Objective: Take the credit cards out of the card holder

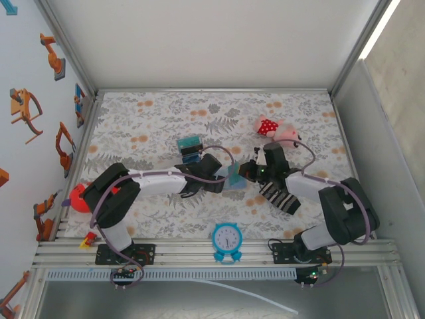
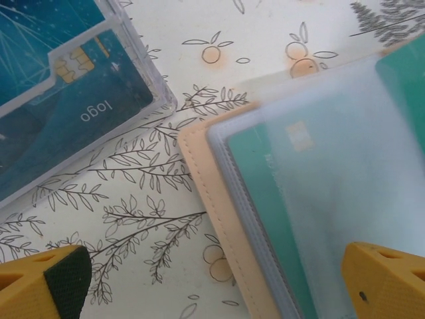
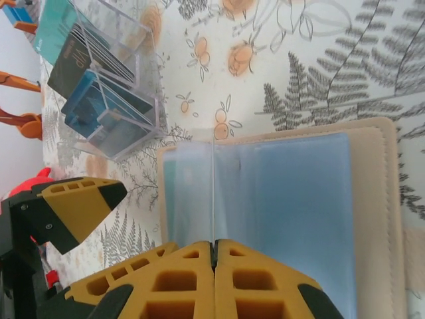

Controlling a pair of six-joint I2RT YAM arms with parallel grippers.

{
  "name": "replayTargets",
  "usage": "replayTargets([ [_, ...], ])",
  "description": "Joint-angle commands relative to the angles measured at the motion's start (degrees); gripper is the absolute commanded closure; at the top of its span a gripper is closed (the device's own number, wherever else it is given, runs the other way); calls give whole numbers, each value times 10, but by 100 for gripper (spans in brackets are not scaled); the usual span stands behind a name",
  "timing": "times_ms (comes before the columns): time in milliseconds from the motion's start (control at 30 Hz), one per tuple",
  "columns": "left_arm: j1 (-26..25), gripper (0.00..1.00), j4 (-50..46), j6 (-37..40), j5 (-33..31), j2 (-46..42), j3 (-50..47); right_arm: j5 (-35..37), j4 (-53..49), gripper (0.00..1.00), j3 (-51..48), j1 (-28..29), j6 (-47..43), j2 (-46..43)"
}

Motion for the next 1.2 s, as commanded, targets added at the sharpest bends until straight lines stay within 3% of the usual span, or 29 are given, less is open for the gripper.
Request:
replayTargets([
  [0, -2, 3, -12, 6, 27, -42, 0, 43, -126, 100, 36, -3, -72, -28],
  [267, 7, 3, -8, 13, 36, -129, -2, 57, -192, 100, 65, -2, -131, -87],
  [667, 90, 3, -5, 123, 83, -234, -17, 23, -218, 100, 94, 6, -215, -160],
  [967, 161, 3, 34, 204, 261, -267, -38, 3, -235, 100, 126, 36, -266, -173],
  [1167, 185, 3, 27, 241, 307, -271, -30, 8, -259, 100, 156, 66, -302, -160],
])
